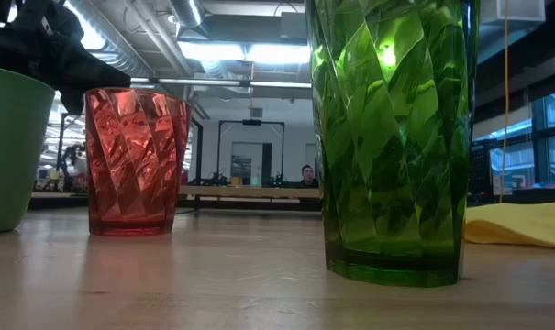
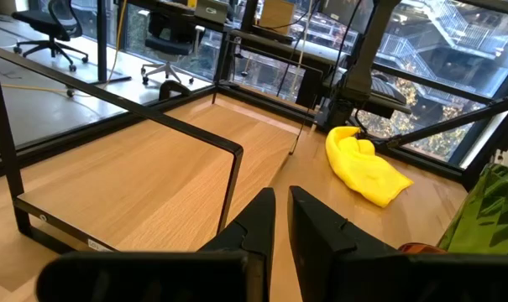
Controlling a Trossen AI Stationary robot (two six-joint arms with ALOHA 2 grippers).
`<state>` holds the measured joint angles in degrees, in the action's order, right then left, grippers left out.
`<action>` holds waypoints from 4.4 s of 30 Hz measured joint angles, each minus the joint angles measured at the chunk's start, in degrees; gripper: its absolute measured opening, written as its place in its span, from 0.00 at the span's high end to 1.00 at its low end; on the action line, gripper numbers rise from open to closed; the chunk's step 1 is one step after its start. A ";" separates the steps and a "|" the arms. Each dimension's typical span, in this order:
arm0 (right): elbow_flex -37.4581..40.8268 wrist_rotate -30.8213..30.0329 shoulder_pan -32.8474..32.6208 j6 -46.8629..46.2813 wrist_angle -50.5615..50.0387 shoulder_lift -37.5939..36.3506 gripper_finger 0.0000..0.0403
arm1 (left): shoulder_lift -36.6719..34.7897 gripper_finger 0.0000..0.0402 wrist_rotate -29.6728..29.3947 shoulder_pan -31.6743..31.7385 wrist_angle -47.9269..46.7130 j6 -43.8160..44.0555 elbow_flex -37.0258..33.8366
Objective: Stack small to large cups/mugs on shelf
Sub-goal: Put the light green cup on the shelf
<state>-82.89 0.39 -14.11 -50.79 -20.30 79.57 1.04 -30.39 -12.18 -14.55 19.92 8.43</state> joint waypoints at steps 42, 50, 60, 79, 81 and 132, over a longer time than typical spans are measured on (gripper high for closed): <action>-22.71 -6.13 -12.54 19.58 -40.20 23.13 0.69 | 0.02 0.93 -0.02 0.02 0.00 -0.02 0.00; -22.71 -4.28 -8.83 16.96 -39.50 27.90 0.69 | 0.00 0.93 -0.02 0.02 0.00 0.00 0.00; -22.71 -3.49 -8.42 12.68 -39.77 29.75 0.69 | 0.02 0.93 -0.02 0.02 0.00 0.00 0.00; -22.71 -0.67 -9.48 0.41 -45.30 29.96 0.69 | 0.02 0.93 -0.02 0.02 0.00 0.00 0.00; -22.71 -0.67 -9.76 0.15 -45.58 29.96 0.69 | 0.02 0.93 -0.02 0.02 0.00 0.00 0.00; -21.52 -4.75 -9.17 -2.07 -46.74 32.50 0.97 | 0.02 0.93 0.00 0.01 0.00 -0.02 0.00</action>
<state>-104.41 -4.36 -23.28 -52.86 -67.05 112.07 1.06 -30.39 -12.18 -14.55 19.90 8.43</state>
